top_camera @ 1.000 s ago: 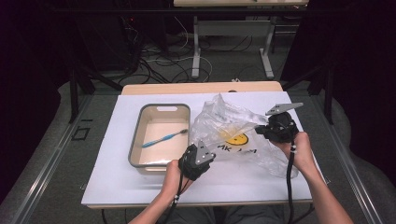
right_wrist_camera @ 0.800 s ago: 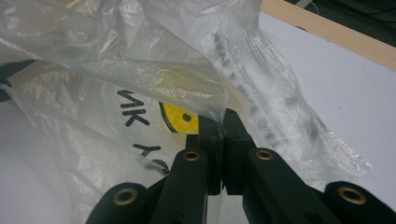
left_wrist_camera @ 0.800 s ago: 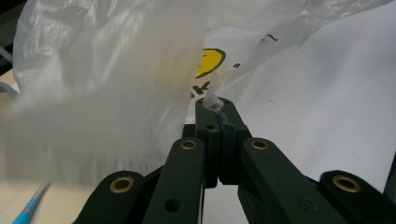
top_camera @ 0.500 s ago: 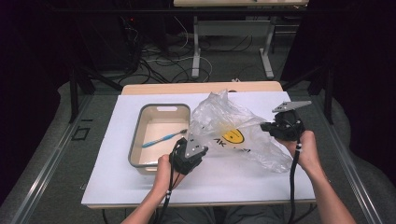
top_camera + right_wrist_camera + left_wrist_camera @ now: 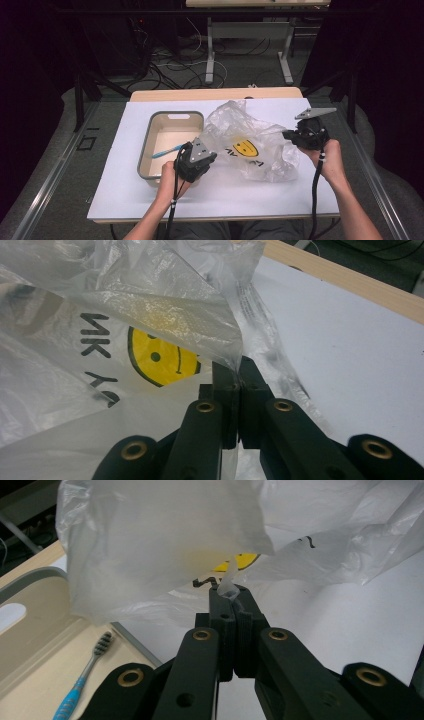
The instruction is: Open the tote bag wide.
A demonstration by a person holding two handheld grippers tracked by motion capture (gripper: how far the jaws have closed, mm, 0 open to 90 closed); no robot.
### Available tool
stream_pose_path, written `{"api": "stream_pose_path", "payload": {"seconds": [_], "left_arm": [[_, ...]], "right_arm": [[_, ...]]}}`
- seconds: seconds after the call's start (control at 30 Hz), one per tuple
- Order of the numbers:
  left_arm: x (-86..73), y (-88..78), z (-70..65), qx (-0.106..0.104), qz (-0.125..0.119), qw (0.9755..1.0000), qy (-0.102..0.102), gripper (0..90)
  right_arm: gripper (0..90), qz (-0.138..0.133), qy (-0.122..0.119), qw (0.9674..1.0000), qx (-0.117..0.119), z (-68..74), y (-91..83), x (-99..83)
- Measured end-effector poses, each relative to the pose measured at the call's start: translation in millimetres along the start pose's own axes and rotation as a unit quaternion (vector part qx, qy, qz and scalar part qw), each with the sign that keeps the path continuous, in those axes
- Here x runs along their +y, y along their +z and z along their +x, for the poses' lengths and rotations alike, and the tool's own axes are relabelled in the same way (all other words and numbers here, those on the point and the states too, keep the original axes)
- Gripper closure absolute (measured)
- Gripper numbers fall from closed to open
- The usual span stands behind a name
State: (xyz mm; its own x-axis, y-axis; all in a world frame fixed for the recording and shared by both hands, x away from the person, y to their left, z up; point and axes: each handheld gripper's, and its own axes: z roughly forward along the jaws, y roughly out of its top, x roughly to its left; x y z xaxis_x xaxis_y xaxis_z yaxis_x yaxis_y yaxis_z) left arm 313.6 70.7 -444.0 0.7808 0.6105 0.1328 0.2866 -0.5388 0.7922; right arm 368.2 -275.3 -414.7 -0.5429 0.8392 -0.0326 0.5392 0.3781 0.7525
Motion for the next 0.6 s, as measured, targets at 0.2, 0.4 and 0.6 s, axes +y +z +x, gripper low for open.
{"api": "stream_pose_path", "payload": {"seconds": [0.2, 0.4, 0.6], "left_arm": [[2.3, -7.6, 6.6, 0.001, -0.001, 1.0, -0.005, 89.7], [8.7, -17.1, 15.0, 0.001, 0.005, 1.0, -0.008, 89.7], [14.5, -21.8, 20.5, 0.003, 0.012, 0.9999, -0.011, 89.7]], "right_arm": [[89.7, 0.0, 0.001, 1.0, -0.002, -2.5, -1.5, -0.5], [89.7, 0.0, 0.001, 1.0, -0.004, -4.3, -3.9, 0.2], [89.7, -0.005, 0.002, 1.0, -0.008, -5.4, -8.0, 2.0]]}}
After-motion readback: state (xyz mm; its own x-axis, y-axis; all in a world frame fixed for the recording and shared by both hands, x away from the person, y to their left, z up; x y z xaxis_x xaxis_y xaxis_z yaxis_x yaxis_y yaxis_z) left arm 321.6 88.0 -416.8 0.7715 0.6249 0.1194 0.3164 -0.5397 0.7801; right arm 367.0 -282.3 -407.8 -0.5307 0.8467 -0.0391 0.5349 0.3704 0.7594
